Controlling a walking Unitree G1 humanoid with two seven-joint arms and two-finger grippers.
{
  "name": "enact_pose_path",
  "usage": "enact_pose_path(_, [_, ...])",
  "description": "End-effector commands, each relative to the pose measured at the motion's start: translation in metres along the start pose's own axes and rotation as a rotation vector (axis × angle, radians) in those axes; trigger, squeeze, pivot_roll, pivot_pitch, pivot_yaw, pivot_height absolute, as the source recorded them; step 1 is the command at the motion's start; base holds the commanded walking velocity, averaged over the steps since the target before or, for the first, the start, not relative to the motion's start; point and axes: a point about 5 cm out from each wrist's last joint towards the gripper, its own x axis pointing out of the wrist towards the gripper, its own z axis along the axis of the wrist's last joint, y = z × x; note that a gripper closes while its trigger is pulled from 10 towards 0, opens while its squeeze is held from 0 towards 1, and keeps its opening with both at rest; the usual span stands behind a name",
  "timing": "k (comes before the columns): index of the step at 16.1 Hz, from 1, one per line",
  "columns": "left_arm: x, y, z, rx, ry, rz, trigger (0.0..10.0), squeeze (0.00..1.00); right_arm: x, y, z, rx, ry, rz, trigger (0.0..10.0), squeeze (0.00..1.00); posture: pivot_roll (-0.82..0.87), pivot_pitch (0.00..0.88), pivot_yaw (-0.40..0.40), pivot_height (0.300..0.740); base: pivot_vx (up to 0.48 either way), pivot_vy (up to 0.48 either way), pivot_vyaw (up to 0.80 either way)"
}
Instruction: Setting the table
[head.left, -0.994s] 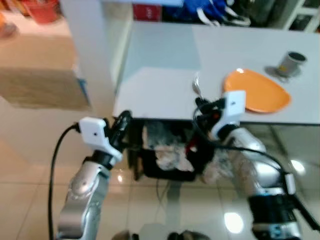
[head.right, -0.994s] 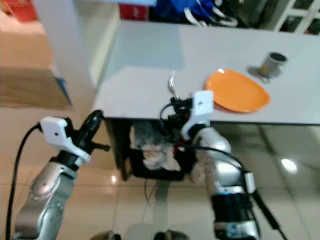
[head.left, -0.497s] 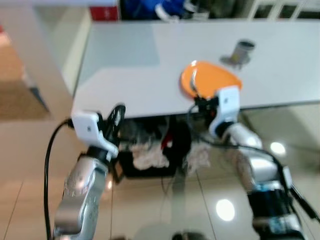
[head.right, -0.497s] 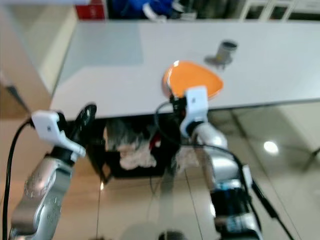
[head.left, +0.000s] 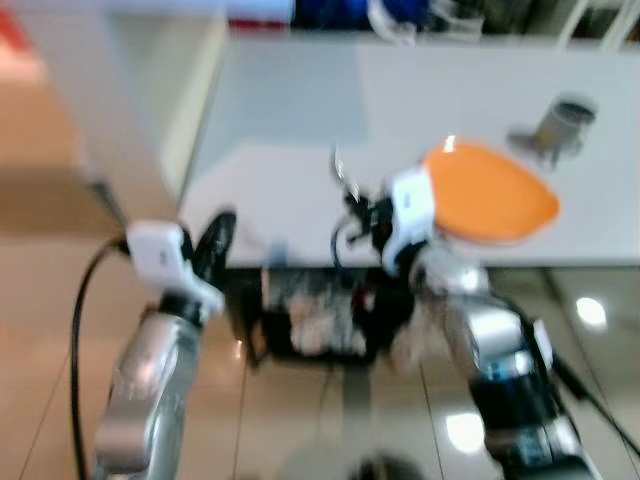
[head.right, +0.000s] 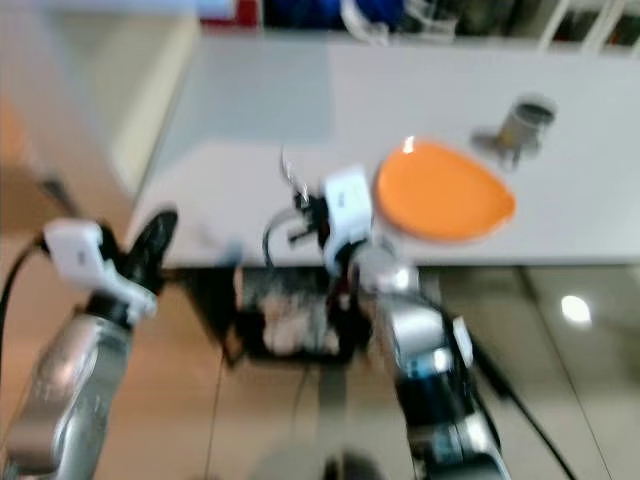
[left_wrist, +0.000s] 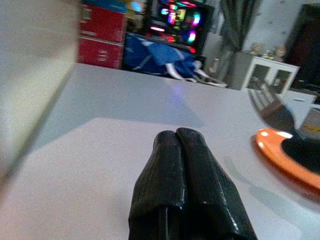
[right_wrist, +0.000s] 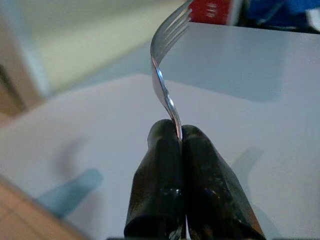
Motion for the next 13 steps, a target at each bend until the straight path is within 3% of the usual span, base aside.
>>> enact_pose_path(1, [0.001, -0.008, 0.000, -0.012, 0.004, -0.031, 10.0, 0.00, -0.005, -0.013, -0.003, -0.019, 0.022, -0.058, 10.0, 0.00, -0.09, 0.129, -0.011, 0.740, 0.431, 0.000, 0.00])
enact_pose_path(6, [0.001, -0.010, -0.002, 0.003, 0.024, -0.044, 10.0, 0.00, 0.000, -0.021, -0.003, -0.092, 0.076, -0.209, 10.0, 0.00, -0.09, 0.127, -0.008, 0.740, 0.378, 0.000, 0.00])
enact_pose_path(10, [0.001, -0.015, -0.004, 0.016, 0.052, -0.073, 10.0, 0.00, 0.007, -0.019, -0.004, -0.211, 0.223, -0.348, 10.0, 0.00, -0.08, 0.135, -0.006, 0.740, 0.000, 0.000, 0.00])
enact_pose_path(13, [0.000, -0.016, -0.002, 0.018, 0.054, -0.075, 10.0, 0.00, 0.011, -0.019, -0.006, -0.194, 0.349, -0.409, 10.0, 0.00, -0.08, 0.144, -0.005, 0.740, 0.000, 0.000, 0.00])
